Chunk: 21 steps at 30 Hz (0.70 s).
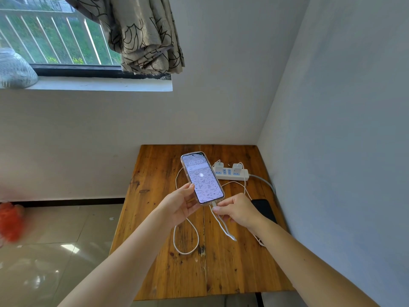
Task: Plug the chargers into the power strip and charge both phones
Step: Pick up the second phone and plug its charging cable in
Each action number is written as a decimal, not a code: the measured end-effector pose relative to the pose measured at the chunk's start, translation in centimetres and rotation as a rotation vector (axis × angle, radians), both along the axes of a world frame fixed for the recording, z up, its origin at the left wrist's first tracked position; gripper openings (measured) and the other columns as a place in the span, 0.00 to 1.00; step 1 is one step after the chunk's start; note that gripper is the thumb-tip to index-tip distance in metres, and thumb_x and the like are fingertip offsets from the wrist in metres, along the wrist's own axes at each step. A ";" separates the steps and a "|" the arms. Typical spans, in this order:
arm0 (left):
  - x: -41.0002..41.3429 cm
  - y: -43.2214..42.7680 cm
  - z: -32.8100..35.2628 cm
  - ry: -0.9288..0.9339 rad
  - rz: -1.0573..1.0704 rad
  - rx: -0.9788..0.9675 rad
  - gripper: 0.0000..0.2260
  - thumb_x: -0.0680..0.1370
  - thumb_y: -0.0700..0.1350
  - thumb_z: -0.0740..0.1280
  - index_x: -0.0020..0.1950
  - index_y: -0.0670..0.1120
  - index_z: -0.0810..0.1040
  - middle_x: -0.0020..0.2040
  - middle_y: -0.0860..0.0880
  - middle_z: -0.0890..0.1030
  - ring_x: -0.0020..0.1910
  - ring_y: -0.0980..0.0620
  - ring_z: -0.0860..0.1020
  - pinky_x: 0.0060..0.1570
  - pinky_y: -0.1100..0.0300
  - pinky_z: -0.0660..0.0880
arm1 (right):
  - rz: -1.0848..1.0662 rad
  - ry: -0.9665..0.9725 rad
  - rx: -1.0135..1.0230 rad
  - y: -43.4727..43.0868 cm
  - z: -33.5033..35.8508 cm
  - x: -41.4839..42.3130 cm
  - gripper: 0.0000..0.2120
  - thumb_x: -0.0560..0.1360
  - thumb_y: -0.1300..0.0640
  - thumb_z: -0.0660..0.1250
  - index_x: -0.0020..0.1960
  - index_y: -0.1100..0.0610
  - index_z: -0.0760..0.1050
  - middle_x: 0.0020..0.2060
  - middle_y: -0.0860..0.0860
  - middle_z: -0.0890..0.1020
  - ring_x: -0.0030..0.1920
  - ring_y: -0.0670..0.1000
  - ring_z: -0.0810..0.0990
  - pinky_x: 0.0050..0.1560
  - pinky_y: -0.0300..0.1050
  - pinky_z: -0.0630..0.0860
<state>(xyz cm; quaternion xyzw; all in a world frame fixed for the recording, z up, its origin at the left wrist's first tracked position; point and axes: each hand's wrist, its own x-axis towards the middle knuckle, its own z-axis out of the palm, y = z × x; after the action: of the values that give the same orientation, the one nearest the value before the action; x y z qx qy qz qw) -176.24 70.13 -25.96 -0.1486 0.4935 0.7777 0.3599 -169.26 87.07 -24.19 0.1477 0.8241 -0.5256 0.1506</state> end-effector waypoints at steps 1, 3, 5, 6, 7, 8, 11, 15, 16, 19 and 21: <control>0.0 0.0 0.0 0.003 -0.003 0.004 0.12 0.82 0.43 0.60 0.64 0.46 0.75 0.55 0.42 0.84 0.51 0.47 0.83 0.41 0.59 0.81 | 0.001 0.000 -0.002 0.0 0.0 0.0 0.07 0.75 0.57 0.69 0.48 0.60 0.84 0.40 0.52 0.84 0.38 0.45 0.81 0.35 0.33 0.72; 0.0 0.0 0.0 0.001 -0.003 0.008 0.12 0.82 0.43 0.60 0.64 0.46 0.75 0.55 0.42 0.84 0.50 0.48 0.83 0.39 0.60 0.81 | 0.002 0.002 -0.009 0.1 0.0 0.0 0.07 0.75 0.57 0.69 0.48 0.59 0.84 0.40 0.52 0.84 0.38 0.45 0.81 0.35 0.33 0.72; -0.1 0.1 0.0 0.000 -0.004 0.007 0.12 0.82 0.43 0.60 0.64 0.46 0.75 0.55 0.42 0.83 0.50 0.48 0.83 0.38 0.60 0.81 | 0.001 0.004 -0.013 0.1 0.0 0.0 0.07 0.75 0.57 0.69 0.47 0.60 0.84 0.39 0.51 0.84 0.38 0.45 0.80 0.34 0.33 0.72; -0.1 0.1 0.0 0.002 -0.005 0.006 0.12 0.82 0.43 0.60 0.64 0.46 0.75 0.55 0.42 0.83 0.50 0.48 0.83 0.38 0.59 0.80 | 0.002 0.005 -0.014 0.2 0.0 0.0 0.07 0.75 0.58 0.69 0.47 0.60 0.84 0.39 0.51 0.84 0.38 0.45 0.80 0.34 0.32 0.72; -0.1 0.1 0.0 0.005 -0.006 0.005 0.12 0.82 0.43 0.60 0.64 0.46 0.75 0.55 0.42 0.83 0.50 0.48 0.83 0.38 0.59 0.80 | 0.004 0.005 -0.016 0.2 0.0 0.0 0.07 0.75 0.58 0.69 0.47 0.60 0.84 0.39 0.51 0.84 0.38 0.45 0.80 0.33 0.32 0.71; -0.1 0.1 0.0 0.008 -0.009 0.007 0.12 0.82 0.43 0.59 0.64 0.46 0.75 0.54 0.43 0.84 0.50 0.48 0.83 0.38 0.59 0.80 | 0.006 0.004 -0.018 0.2 0.0 0.0 0.07 0.75 0.58 0.69 0.47 0.60 0.84 0.39 0.52 0.84 0.38 0.45 0.80 0.33 0.32 0.71; -0.2 0.2 -0.1 0.013 -0.013 0.009 0.12 0.82 0.43 0.59 0.64 0.46 0.75 0.55 0.43 0.83 0.50 0.48 0.83 0.39 0.59 0.79 | -0.003 -0.005 -0.024 0.2 -0.1 -0.2 0.07 0.75 0.58 0.69 0.48 0.60 0.83 0.38 0.51 0.84 0.37 0.44 0.80 0.32 0.31 0.71; -0.3 0.2 -0.2 0.013 -0.015 0.017 0.13 0.82 0.43 0.59 0.65 0.46 0.74 0.56 0.43 0.83 0.51 0.48 0.82 0.39 0.60 0.79 | -0.023 -0.020 -0.051 0.3 -0.3 -0.3 0.07 0.75 0.57 0.69 0.48 0.60 0.83 0.38 0.50 0.83 0.37 0.45 0.80 0.34 0.33 0.71; -0.4 0.2 -0.3 0.011 -0.015 0.022 0.13 0.82 0.43 0.59 0.65 0.46 0.75 0.56 0.43 0.83 0.51 0.48 0.82 0.38 0.60 0.79 | -0.035 -0.027 -0.070 0.3 -0.4 -0.2 0.07 0.74 0.57 0.70 0.48 0.60 0.84 0.37 0.50 0.83 0.37 0.45 0.79 0.35 0.35 0.72; -0.5 0.1 -0.4 0.005 -0.017 0.030 0.12 0.82 0.43 0.59 0.65 0.46 0.75 0.56 0.43 0.83 0.51 0.48 0.82 0.37 0.60 0.80 | -0.074 -0.047 -0.129 0.5 -0.8 -0.2 0.08 0.73 0.56 0.70 0.47 0.59 0.84 0.36 0.49 0.83 0.38 0.47 0.79 0.40 0.41 0.73; -0.6 0.2 -0.6 0.007 -0.021 0.027 0.13 0.82 0.43 0.59 0.65 0.46 0.74 0.55 0.43 0.82 0.50 0.48 0.82 0.37 0.61 0.80 | -0.087 -0.059 -0.145 0.5 -1.0 -0.1 0.08 0.73 0.55 0.71 0.47 0.59 0.84 0.35 0.48 0.83 0.38 0.47 0.79 0.41 0.42 0.73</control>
<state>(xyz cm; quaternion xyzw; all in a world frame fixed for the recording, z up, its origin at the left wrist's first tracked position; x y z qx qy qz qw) -176.81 70.32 -26.53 -0.1360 0.4859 0.7808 0.3684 -169.39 87.60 -25.24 0.1876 0.7719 -0.5854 0.1622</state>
